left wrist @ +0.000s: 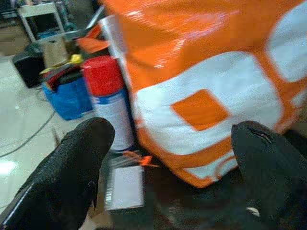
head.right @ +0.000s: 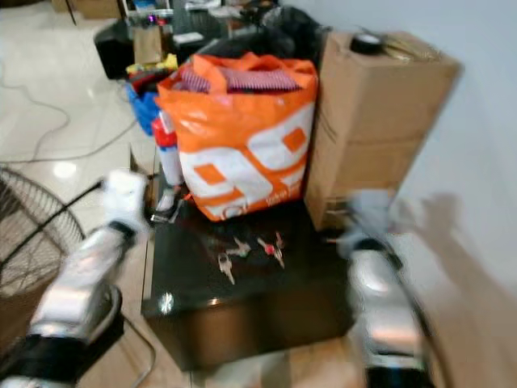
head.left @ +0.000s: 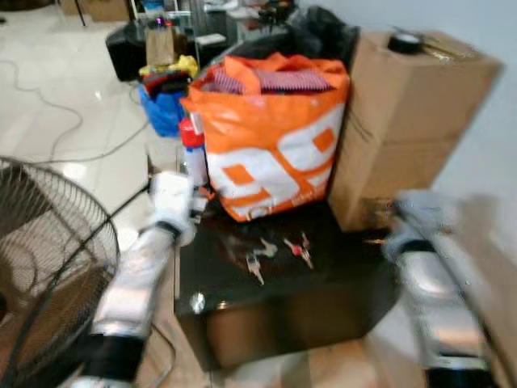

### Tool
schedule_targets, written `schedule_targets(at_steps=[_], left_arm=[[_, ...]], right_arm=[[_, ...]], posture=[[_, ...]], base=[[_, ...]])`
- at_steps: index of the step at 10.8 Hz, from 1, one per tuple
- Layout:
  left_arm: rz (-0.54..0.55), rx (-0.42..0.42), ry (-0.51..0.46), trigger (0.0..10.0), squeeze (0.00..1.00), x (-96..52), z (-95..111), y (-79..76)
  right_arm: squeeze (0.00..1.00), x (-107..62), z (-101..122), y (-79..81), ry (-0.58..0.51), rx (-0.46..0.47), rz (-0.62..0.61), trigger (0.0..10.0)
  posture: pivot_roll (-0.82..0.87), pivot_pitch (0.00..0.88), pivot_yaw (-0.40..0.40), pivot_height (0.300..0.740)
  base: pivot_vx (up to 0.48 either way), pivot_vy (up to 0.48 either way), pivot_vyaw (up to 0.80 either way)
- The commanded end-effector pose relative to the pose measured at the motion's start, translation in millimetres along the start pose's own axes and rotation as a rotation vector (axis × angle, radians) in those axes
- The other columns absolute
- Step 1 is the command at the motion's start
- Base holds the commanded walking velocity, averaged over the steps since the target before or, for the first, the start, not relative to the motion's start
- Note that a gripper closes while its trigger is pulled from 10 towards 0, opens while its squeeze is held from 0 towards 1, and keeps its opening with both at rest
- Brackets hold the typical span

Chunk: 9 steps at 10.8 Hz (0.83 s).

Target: Hang keys on a hook

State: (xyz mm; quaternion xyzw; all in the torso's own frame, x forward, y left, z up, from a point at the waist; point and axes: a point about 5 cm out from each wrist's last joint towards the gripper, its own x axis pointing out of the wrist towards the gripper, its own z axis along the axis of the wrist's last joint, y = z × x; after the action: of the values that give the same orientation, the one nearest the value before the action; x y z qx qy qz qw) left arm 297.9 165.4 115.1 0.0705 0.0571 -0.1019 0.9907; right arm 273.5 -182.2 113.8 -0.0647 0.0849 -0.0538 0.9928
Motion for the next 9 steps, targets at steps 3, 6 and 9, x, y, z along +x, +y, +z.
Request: schedule_targets(at_steps=[3,6,9], left_arm=[[-0.02,0.004,-0.022,10.0,0.68,-0.3,5.8,-8.4],[-0.025,0.004,-0.018,10.0,0.68,-1.1,5.5,-9.2],[-0.07,0.037,0.005,10.0,0.63,-0.8,3.3,-15.1]], right_arm=[[1.0,0.7,2.3,-11.2,-0.012,-0.024,-0.028,10.0],[1.0,1.3,2.9,-11.9,-0.011,-0.065,-0.004,10.0],[1.0,3.5,-2.4,-29.5,0.038,-0.097,-0.003,10.0]], posture=[[-0.12,0.0,0.004,0.74],[-0.12,0.0,0.003,0.74],[-0.13,0.0,-0.009,0.74]], base=[[0.317,0.0,0.0],[0.309,0.0,0.53],[0.099,0.0,0.18]])
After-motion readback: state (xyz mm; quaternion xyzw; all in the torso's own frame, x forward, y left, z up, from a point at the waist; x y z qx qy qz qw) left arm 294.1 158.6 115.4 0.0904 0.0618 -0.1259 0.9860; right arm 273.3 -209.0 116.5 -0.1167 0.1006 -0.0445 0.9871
